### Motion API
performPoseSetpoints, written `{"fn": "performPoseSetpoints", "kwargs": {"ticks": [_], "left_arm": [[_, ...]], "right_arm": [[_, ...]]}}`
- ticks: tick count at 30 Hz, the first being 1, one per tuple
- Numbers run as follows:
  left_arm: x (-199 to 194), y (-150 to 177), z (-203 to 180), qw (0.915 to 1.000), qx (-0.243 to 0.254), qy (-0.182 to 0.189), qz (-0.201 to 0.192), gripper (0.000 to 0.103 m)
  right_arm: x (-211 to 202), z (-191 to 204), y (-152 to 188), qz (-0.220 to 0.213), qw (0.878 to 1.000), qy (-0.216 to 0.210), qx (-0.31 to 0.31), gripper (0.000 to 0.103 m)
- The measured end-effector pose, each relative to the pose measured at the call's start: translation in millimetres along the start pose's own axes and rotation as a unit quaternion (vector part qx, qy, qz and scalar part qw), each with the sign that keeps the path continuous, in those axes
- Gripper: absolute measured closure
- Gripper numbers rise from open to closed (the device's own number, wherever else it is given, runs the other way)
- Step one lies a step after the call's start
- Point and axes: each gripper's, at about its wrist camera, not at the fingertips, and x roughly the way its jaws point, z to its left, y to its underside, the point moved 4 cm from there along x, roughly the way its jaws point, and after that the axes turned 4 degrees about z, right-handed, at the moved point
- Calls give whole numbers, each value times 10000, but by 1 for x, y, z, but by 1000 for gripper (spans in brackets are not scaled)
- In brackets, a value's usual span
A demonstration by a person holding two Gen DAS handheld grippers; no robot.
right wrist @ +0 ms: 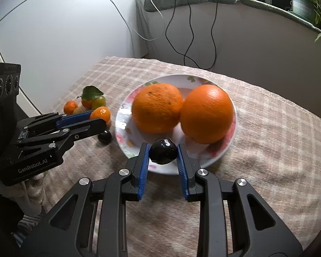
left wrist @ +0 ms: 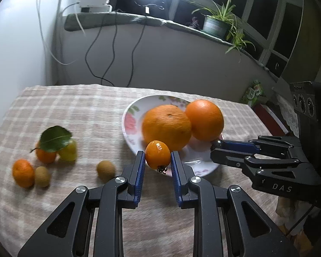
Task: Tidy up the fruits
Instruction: 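Carry the mandarin with the left gripper and the plum with the right gripper to the plate, then open the left gripper over the plate while the right gripper releases the plum beside it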
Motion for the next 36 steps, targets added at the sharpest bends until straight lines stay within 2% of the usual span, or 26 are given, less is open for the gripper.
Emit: {"fn": "performPoseSetpoints", "kwargs": {"ticks": [9,22,25,29,30,31,33,36], "left_arm": [[16,0,-18,9998,165,25,144,81],[25,0,-27,9993,274,-10,262,80],[25,-1,-27,9993,273,-34,250,70],[24,-2,-26,9993,279,-53,233,69],[24,-2,-26,9993,276,-53,234,69],[24,-2,-26,9993,273,-55,234,69],[24,-2,-24,9994,263,-71,233,69],[24,-2,-24,9993,262,-73,238,66]], "right_arm": [[1,-13,5,32,9999,80,71,76],[5,-11,4,33,9999,110,-2,76],[4,-9,3,25,9999,117,-25,76],[4,-9,3,20,9999,143,-32,75],[3,-9,3,10,9999,152,-29,72],[3,-10,3,-4,9999,162,-28,63],[0,-10,3,-52,9998,190,-34,55],[-2,-10,3,-76,9998,194,-40,51]]}}
